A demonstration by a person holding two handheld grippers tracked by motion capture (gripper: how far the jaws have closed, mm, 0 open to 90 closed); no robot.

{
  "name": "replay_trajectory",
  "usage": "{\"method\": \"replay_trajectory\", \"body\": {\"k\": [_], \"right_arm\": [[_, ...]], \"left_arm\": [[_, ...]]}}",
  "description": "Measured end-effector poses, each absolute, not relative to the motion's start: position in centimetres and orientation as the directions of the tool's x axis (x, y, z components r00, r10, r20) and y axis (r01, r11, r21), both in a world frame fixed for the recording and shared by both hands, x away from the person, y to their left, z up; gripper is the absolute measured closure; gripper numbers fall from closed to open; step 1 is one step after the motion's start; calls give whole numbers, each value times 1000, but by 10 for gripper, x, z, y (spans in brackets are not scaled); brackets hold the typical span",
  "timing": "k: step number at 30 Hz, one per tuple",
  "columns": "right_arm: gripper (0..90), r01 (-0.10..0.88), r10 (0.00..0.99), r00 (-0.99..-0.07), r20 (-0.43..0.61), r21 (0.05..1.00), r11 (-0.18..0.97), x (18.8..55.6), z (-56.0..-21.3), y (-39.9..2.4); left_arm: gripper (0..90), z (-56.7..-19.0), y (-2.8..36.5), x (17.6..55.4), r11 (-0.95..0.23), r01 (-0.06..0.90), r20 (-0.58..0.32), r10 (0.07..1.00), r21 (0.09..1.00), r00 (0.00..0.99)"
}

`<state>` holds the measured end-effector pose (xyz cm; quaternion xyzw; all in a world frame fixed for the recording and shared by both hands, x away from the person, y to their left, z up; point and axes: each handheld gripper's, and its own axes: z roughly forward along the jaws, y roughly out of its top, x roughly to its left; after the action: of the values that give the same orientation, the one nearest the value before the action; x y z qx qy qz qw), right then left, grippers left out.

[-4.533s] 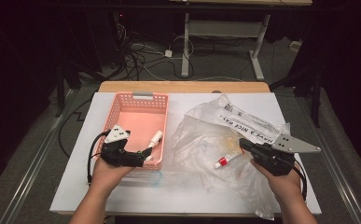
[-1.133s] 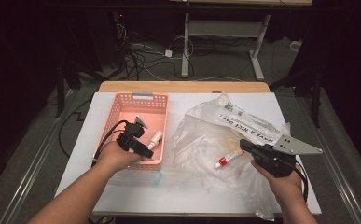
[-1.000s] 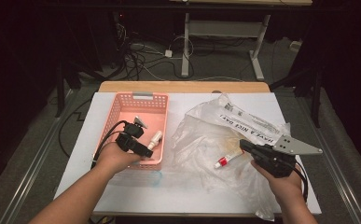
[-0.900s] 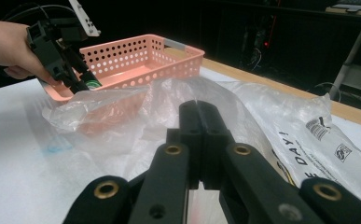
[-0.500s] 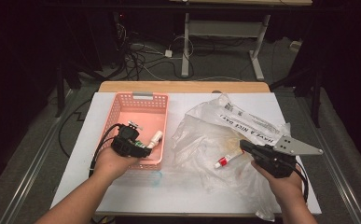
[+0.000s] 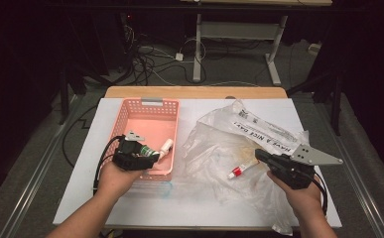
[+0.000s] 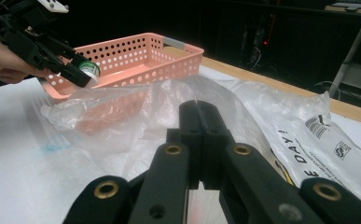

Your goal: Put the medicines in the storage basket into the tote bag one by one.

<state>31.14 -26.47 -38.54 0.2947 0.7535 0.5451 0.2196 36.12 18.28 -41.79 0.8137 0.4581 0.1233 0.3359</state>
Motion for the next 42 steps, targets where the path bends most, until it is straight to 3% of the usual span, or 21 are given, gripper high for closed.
{"method": "replay_trajectory", "body": {"k": [18,42], "right_arm": [[900,199,686,-728,-12,953,229,312,-385,-265],[900,194,687,-726,-10,956,219,313,-382,-264]], "left_arm": [[350,-424,183,343,-294,553,-98,815,780,571],[351,-400,154,322,-284,453,-99,750,845,654]]}}
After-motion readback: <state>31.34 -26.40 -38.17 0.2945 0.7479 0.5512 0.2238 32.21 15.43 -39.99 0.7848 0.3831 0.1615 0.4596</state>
